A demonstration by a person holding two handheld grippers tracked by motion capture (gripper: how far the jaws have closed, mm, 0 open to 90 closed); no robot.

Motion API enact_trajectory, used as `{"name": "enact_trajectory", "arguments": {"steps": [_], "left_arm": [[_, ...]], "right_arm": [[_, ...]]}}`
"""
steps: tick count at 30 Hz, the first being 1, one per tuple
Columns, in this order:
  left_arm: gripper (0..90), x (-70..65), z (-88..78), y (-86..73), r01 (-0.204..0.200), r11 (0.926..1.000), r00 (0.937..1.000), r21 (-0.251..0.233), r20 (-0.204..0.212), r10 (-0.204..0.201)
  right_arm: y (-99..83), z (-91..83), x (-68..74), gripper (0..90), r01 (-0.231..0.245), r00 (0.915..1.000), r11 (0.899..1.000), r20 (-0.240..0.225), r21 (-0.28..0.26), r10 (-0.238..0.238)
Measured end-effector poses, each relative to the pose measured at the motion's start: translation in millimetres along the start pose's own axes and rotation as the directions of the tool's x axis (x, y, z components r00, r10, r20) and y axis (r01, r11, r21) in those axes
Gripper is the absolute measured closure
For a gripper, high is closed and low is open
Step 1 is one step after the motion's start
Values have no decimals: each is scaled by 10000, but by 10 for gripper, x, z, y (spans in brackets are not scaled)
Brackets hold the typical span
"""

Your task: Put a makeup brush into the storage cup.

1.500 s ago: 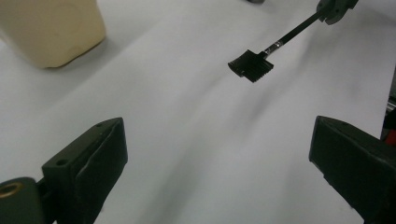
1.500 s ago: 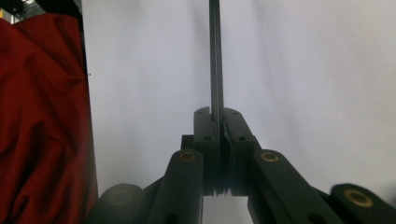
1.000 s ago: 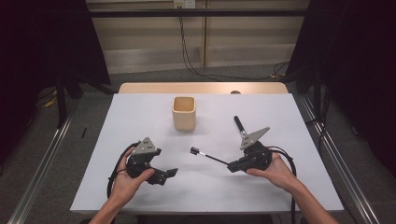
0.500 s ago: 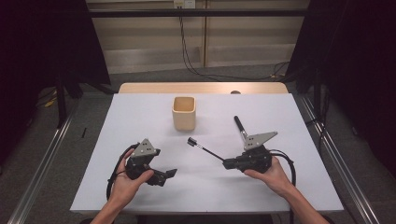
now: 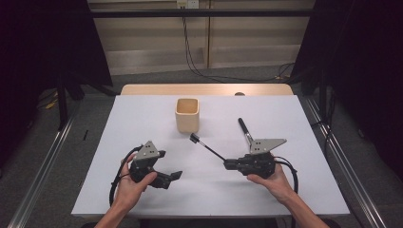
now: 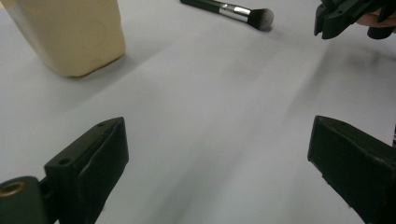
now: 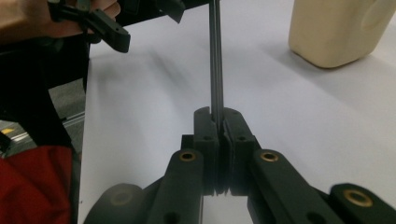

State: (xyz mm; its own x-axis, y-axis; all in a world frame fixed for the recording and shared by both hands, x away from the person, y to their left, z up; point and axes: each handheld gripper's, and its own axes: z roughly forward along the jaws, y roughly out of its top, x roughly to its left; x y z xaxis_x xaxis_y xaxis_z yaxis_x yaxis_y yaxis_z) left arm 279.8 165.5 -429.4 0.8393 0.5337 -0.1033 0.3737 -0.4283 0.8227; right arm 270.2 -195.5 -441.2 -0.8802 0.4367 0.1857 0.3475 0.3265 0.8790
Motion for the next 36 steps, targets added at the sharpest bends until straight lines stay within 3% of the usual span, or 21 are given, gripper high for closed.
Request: {"name": "enact_trajectory", "arguments": {"steps": [4, 7, 9, 12, 15, 21, 25, 28, 36], "left_arm": [[57, 14, -2, 1, -1, 9986, 9996, -525, 272, 15], [56, 1, 6, 8, -157, 9961, 9999, -873, -45, 153], [57, 3, 13, 14, -132, 9933, 9999, -1148, -9, 132], [57, -9, 26, 23, 101, 9845, 9999, -1749, -40, -110], [69, -25, 58, 31, 353, 9701, 9993, -2402, 171, -322], [60, -78, 108, 81, 271, 9620, 9989, -2716, 451, -154], [51, -122, 142, 144, 134, 9600, 9984, -2797, 556, 22], [48, -147, 191, 194, 71, 9615, 9955, -2749, 933, 193], [57, -242, 349, 362, 173, 9590, 9907, -2828, 1342, 217]], "right_arm": [[23, -5, -9, 864, 4, 10000, 9994, 84, -343, -1], [22, -11, -7, 864, 40, 9999, 9988, 143, -487, -34], [23, -15, 0, 864, 115, 9998, 9984, 168, -553, -106], [22, -20, 3, 864, 119, 9998, 9980, 176, -624, -109], [24, -24, 4, 864, 172, 9998, 9976, 143, -678, -163], [26, -25, 19, 864, 222, 9997, 9972, 69, -721, -217], [32, -16, 28, 864, 301, 9995, 9970, 10, -719, -302], [35, -8, 38, 864, 365, 9993, 9965, -14, -758, -367], [33, -25, 29, 864, 375, 9993, 9944, 14, -984, -375]]}}
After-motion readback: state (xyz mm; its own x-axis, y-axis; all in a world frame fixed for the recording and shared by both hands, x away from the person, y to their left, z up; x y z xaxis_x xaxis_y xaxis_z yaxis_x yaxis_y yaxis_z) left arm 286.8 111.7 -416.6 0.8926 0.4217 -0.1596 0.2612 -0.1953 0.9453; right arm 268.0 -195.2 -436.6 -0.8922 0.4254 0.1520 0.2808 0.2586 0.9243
